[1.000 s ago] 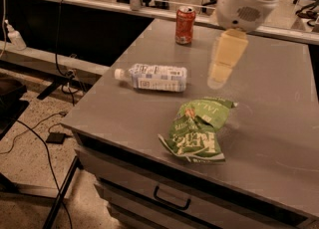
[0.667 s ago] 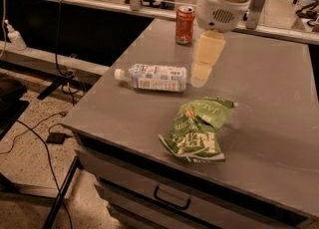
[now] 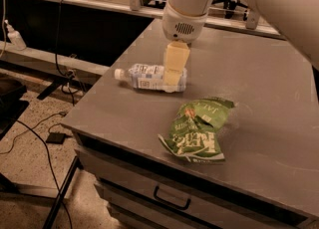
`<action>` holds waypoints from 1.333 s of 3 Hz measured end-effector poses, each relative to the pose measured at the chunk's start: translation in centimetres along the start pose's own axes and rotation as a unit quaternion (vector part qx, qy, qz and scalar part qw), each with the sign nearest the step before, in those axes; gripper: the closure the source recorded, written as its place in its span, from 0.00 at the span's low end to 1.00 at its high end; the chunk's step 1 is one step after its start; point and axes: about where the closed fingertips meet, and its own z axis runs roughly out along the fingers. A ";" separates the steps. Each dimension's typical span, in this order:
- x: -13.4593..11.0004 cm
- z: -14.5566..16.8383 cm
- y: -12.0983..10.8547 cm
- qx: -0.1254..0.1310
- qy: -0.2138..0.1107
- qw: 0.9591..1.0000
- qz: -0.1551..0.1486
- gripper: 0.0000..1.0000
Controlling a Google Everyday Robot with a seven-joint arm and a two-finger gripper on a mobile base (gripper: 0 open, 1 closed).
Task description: Place blue plastic bottle upright
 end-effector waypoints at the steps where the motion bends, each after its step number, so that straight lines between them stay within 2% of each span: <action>1: -2.2 2.3 -0.5 -0.012 0.000 1.000 -0.014 0.00; 2: -3.1 5.7 -1.7 -0.024 0.017 0.999 -0.016 0.00; 3: -2.7 7.7 -2.6 -0.032 0.032 0.999 -0.008 0.00; 4: -2.6 9.0 -3.2 -0.045 0.055 0.997 0.001 0.18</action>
Offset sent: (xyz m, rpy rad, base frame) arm 0.0380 0.0537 -0.0643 -0.0652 0.0636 0.0438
